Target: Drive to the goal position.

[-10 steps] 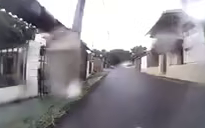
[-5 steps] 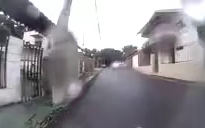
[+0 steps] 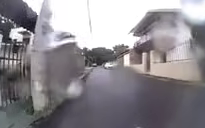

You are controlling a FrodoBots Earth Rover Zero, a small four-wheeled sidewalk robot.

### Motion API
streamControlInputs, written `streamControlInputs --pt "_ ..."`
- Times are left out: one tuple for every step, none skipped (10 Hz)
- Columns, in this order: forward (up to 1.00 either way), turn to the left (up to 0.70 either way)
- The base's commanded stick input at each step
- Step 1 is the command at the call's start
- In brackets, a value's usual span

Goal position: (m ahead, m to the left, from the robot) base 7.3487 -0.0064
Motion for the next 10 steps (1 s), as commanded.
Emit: streamControlInputs --pt "0.7 -0.35" --pt "0.7 -0.15" --pt "0.7 0.0" --pt "0.7 0.0" --pt "0.7 0.0" --pt "0.7 0.0" --pt "0.7 0.0" --pt "0.7 0.0" --pt "0.7 0.0" --pt "0.7 0.0"
